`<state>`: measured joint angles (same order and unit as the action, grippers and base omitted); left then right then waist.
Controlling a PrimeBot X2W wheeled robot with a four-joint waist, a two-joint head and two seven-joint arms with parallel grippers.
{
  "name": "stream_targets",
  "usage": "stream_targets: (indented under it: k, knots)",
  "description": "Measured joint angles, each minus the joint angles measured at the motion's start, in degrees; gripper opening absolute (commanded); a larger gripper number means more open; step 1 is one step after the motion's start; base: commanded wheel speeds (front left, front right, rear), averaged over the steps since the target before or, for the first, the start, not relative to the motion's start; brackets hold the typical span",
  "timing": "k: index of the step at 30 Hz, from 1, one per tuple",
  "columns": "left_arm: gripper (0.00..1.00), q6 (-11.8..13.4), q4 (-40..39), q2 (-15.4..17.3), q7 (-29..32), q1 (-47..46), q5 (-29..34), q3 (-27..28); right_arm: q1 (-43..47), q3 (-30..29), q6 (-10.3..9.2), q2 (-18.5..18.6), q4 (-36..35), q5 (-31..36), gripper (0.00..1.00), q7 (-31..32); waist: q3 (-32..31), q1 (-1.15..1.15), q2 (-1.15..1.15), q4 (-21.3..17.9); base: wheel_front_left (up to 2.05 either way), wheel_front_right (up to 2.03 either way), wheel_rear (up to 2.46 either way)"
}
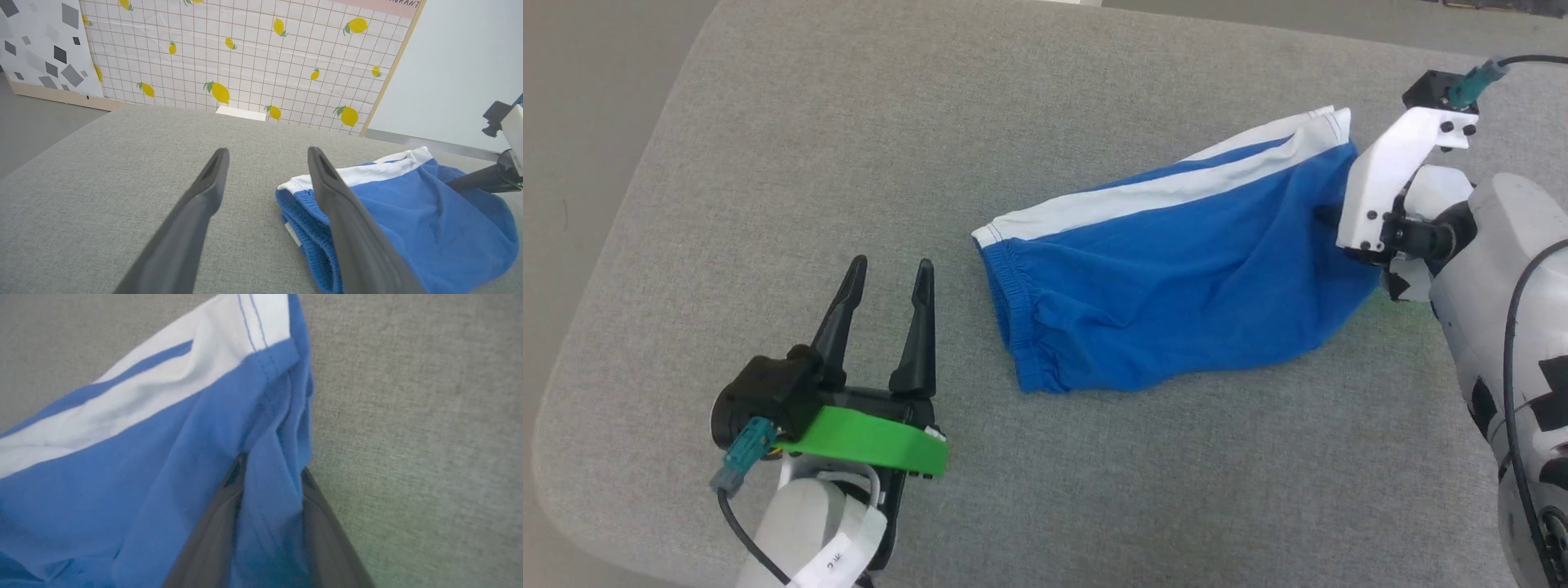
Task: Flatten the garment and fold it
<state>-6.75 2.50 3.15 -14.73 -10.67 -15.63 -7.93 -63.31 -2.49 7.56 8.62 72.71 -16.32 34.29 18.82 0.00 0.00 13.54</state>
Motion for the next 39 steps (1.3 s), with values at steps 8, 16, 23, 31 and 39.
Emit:
stream_targets:
  k: [8,16,23,31,39]
  knots:
    - [1.0,0.0,0.4,0.0,0.0,0.0,0.0,0.3,0.1,-0.9,0.01,-1.6,-0.3,-0.9,0.0,0.0,-0.1,0.0,0.0,-0.5,0.0,0.0,0.0]
    - [1.0,0.1,1.0,0.0,0.0,0.0,0.1,0.7,3.1,-0.9,0.01,-1.3,-4.2,-2.4,0.0,-2.5,-1.2,0.0,0.0,-1.5,0.0,0.0,0.0]
    - [1.0,0.1,1.7,0.0,0.0,0.4,0.5,1.4,8.5,-1.0,0.01,3.9,-8.3,-1.7,0.0,-6.2,-3.1,0.0,0.0,-2.6,0.0,0.0,0.0]
    - [1.0,0.1,2.3,-0.1,0.0,1.8,1.6,2.1,15.9,-5.5,0.01,10.3,-13.0,2.0,0.0,-8.8,-5.4,0.0,0.0,-4.6,0.0,0.0,0.0]
    - [1.0,-0.1,2.7,-0.1,0.0,2.7,2.1,2.3,22.7,-10.3,0.01,10.6,-23.9,8.7,0.0,-8.8,-7.3,0.0,0.0,-7.1,0.0,0.0,0.0]
